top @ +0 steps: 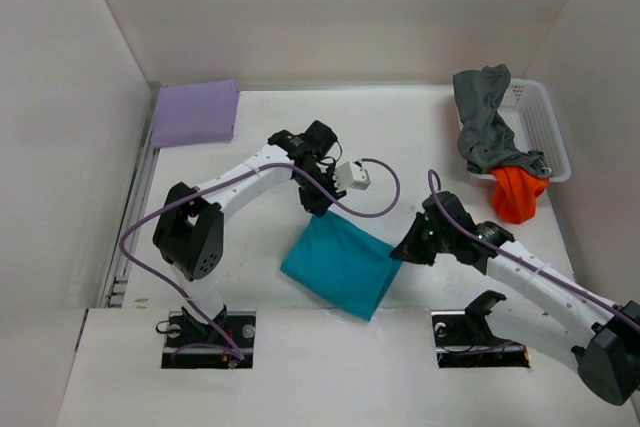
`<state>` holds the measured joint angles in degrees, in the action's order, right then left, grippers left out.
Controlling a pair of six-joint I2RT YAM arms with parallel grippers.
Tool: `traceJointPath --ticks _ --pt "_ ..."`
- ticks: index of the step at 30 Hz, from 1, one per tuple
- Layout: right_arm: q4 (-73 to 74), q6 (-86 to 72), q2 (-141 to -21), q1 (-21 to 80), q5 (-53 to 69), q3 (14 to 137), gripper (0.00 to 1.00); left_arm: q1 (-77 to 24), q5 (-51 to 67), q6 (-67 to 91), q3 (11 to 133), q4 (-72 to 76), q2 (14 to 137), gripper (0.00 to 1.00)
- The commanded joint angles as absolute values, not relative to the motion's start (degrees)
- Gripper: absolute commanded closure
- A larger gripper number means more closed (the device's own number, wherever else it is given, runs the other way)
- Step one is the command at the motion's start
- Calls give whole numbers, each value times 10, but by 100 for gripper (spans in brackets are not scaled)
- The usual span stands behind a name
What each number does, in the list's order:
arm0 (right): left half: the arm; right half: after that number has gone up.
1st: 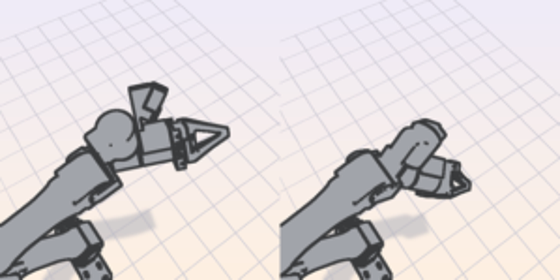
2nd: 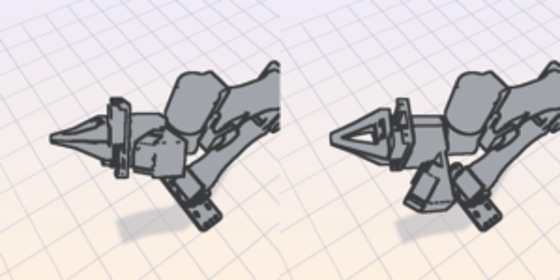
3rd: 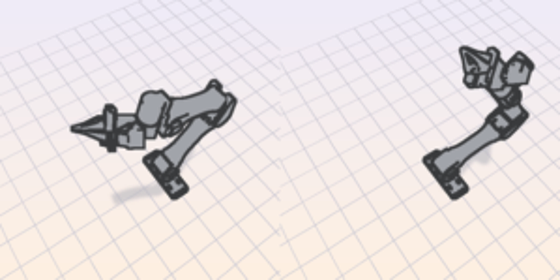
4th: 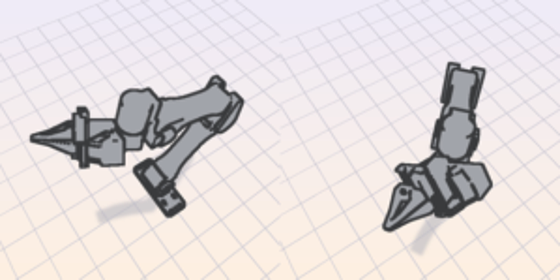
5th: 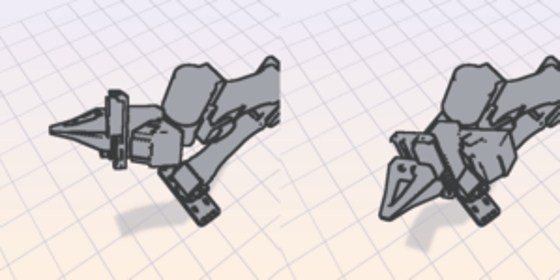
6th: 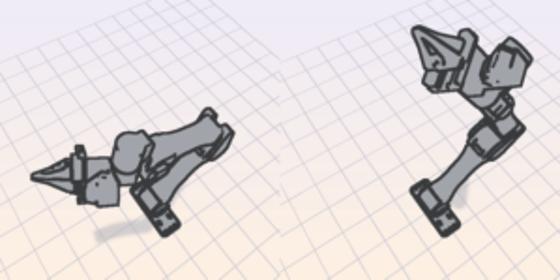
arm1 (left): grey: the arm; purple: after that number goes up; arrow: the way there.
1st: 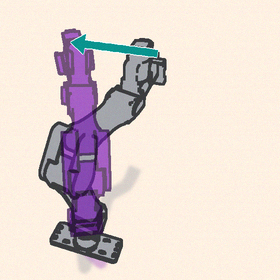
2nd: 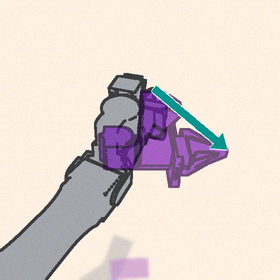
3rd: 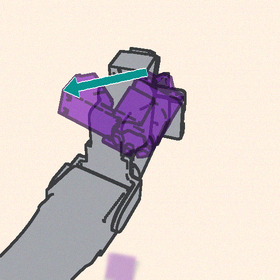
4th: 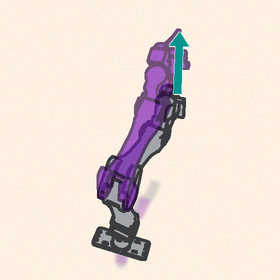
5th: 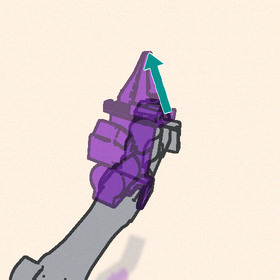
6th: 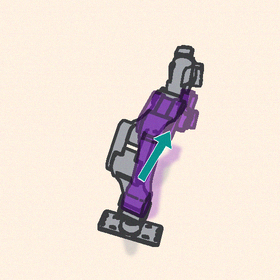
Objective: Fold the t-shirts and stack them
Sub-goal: Fold the long partially folded tshirt into a neat square
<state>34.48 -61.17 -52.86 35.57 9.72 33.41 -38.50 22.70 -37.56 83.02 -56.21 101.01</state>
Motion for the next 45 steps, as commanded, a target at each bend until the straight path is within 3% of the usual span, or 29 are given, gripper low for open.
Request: traceJointPath --ticks 1,3,7,9,11,14,19,26,37,45 --pt "276 -596 -533 320 102 324 93 -383 233 -363 860 -512 1023 91" --pt "260 -586 -540 298 97 319 87 -384 227 -353 861 -493 1038 86" --pt "214 -540 -564 225 70 305 71 -380 206 -325 862 -459 1057 65" --pt "201 -514 -561 188 52 300 69 -372 181 -306 862 -441 1053 53" --pt "206 -504 -536 175 45 302 69 -362 157 -287 860 -426 1037 49" --pt "235 -518 -477 190 31 307 72 -353 131 -272 843 -415 993 48" --pt "304 -639 -378 330 -57 292 82 -383 112 -260 737 -370 904 45" --pt "175 -734 -481 438 -69 235 88 -413 165 -214 668 -317 918 46" --pt "102 -656 -603 345 -58 230 93 -338 152 -135 690 -259 1043 48" --pt "120 -533 -657 265 -16 322 91 -288 160 -91 724 -285 1007 46"
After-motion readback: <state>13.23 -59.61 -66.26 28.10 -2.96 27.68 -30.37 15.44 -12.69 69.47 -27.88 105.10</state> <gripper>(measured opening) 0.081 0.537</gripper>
